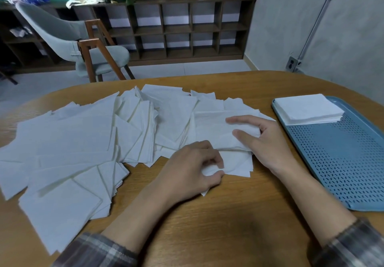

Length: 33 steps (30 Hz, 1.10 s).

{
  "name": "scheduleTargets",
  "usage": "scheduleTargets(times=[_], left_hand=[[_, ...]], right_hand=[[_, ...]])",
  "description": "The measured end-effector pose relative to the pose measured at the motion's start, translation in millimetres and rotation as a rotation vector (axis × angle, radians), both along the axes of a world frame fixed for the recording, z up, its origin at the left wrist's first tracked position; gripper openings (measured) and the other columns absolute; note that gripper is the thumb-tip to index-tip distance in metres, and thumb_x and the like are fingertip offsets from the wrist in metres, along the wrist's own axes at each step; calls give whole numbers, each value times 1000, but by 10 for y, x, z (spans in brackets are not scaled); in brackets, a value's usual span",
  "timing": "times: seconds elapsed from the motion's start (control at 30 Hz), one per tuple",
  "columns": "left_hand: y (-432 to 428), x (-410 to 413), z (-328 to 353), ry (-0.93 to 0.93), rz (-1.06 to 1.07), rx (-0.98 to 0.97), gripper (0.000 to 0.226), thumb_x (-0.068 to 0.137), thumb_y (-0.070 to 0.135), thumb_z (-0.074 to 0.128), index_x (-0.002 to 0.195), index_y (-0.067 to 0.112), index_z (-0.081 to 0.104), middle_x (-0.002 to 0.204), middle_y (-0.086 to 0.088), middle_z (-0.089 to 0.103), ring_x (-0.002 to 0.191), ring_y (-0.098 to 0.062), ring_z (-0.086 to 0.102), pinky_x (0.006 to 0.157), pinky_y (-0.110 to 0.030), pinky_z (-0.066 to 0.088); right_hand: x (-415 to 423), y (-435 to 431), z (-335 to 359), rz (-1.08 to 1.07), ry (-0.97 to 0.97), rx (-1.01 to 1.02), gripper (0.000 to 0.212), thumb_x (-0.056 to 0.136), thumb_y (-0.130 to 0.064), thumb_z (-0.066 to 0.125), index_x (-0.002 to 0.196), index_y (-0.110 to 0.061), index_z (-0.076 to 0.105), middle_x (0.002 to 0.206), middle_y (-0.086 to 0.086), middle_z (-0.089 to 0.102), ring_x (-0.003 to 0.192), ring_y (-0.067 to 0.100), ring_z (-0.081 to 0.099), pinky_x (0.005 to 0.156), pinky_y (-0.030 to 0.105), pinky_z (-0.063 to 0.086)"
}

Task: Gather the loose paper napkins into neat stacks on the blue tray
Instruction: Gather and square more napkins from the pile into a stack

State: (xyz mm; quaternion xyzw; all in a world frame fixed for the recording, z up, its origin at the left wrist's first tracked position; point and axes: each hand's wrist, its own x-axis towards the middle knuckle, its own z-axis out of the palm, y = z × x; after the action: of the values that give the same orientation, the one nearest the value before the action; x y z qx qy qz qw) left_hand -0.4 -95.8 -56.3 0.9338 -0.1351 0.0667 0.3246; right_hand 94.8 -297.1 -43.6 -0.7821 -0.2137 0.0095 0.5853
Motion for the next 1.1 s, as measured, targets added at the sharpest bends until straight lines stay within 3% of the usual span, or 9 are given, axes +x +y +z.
scheduleTargets(times=[0.13,0.23,0.33,0.43,0.57,0.67,0.83,1.0,1.1], left_hand=[[29,-21,65,54,-3,-94,1,87,31,79,88,30,78,93,16,70,93,-5,66,81,-30,54],[88,-38,138,132,-64,-154,7,85,22,82,84,29,79,92,17,73,95,-6,67,81,-17,47],[111,-74,190,223,-166,-174,10,83,16,84,83,25,81,99,15,74,102,-8,69,92,-20,50],[103,-73,162,225,-156,-119,4,84,28,85,82,29,82,108,19,68,110,-4,64,98,-24,48],[159,11,81,65,-9,-21,13,91,39,77,104,34,79,108,20,63,105,-2,62,92,-28,51],[184,38,65,74,56,11,25,91,41,79,114,31,76,102,17,66,97,0,62,86,-23,51],[171,38,62,93,79,-80,13,87,30,85,99,28,80,88,13,70,88,-5,65,77,-17,49],[173,3,141,63,58,-149,6,89,26,84,93,26,79,87,14,74,89,-3,66,74,-11,45],[180,-23,208,96,44,-255,7,89,23,84,93,25,79,89,14,76,91,-5,70,80,-17,52]], right_hand=[[-13,-5,24,1,-12,-4,33,96,-2,69,112,-29,80,118,-24,75,124,-8,60,105,11,40],[-19,-12,37,-4,-27,6,32,97,-1,68,113,-26,80,117,-26,75,123,-11,59,99,2,38],[-22,-14,41,-5,-31,0,32,97,-1,67,114,-25,80,116,-28,74,121,-14,59,96,-1,36],[-23,-16,36,-1,-31,4,32,97,1,67,114,-23,79,116,-28,74,119,-15,59,94,-2,36],[-16,-15,40,-8,-31,0,32,98,0,67,115,-24,79,116,-29,74,120,-16,58,93,-4,34],[-18,-20,41,-3,-34,-4,33,98,0,66,116,-24,79,117,-29,73,120,-18,56,93,-5,33],[-29,-13,45,7,-47,0,35,98,2,64,117,-24,78,119,-28,73,123,-15,56,96,-2,34],[-32,-12,49,15,-26,16,32,99,-1,65,118,-24,78,121,-25,74,123,-14,57,95,-1,36],[-46,-5,67,43,6,45,22,102,-14,66,115,-25,79,120,-23,74,123,-11,58,102,13,42]])
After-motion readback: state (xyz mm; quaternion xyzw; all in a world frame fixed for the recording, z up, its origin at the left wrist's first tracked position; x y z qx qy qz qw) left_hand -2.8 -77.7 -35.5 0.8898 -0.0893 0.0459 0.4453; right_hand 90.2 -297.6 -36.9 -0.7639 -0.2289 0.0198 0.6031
